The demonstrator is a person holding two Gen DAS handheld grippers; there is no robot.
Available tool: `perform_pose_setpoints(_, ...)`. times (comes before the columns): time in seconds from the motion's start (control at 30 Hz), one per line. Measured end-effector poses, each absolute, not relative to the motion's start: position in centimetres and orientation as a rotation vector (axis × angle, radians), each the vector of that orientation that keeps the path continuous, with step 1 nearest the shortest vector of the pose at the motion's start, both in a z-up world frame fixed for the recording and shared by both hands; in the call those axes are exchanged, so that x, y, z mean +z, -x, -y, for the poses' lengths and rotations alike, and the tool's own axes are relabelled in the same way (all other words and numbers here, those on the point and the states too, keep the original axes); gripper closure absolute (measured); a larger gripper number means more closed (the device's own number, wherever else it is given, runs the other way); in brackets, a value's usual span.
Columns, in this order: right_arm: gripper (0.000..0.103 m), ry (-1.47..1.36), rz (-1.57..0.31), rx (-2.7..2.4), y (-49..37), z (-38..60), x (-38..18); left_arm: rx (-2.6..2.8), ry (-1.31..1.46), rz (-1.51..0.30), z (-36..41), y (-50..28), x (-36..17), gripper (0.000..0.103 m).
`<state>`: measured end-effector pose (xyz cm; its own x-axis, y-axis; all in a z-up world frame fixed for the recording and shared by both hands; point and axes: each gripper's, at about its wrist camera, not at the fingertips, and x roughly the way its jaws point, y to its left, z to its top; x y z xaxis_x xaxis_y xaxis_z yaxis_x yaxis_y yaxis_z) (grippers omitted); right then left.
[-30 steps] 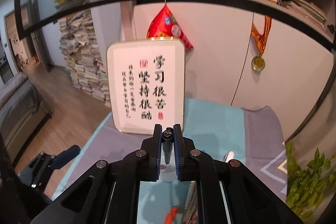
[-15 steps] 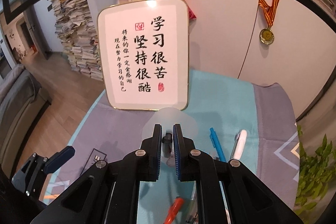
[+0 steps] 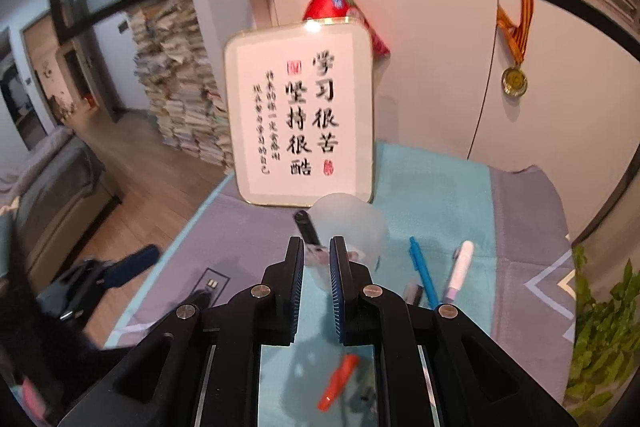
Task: Organize stationery
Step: 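Drop the red pen into the frosted cup with the left gripper while the right drops the marker in, then grasp the blue pen with the right gripper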
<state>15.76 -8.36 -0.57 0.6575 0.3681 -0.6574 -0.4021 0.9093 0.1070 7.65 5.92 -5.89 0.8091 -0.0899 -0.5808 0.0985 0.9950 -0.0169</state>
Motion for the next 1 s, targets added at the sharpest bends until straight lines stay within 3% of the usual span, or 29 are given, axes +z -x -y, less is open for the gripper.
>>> perform_pose_setpoints(0.07, 0.085, 0.053, -0.714, 0.443, -14.7, 9.8, -0.1, -0.126, -0.014, -0.633, -5.0, -8.0, -6.2, 0.041)
perform_pose_setpoints(0.13, 0.063, 0.047, -0.7, 0.427, -14.1, 11.4, -0.1, -0.141, -0.03, -0.646, -3.9, -8.4, -6.7, 0.041)
perform_pose_setpoints(0.2, 0.053, 0.029, -0.697, 0.388, -14.0, 13.3, -0.6, -0.156, -0.042, -0.659, -2.9, -8.7, -7.1, 0.042)
perform_pose_setpoints(0.57, 0.053, -0.074, -0.916, 0.305, -17.9, 19.1, -8.1, -0.186, -0.047, -0.731, -0.5, -9.8, -9.0, 0.042)
perform_pose_setpoints(0.9, 0.053, -0.096, -0.911, 0.297, -17.4, 20.2, -8.9, -0.248, -0.028, -0.786, 0.3, -10.0, -10.8, 0.051)
perform_pose_setpoints(1.0, 0.06, -0.093, -0.929, 0.303, -17.4, 20.2, -9.3, -0.289, -0.02, -0.801, 1.0, -10.0, -11.3, 0.052)
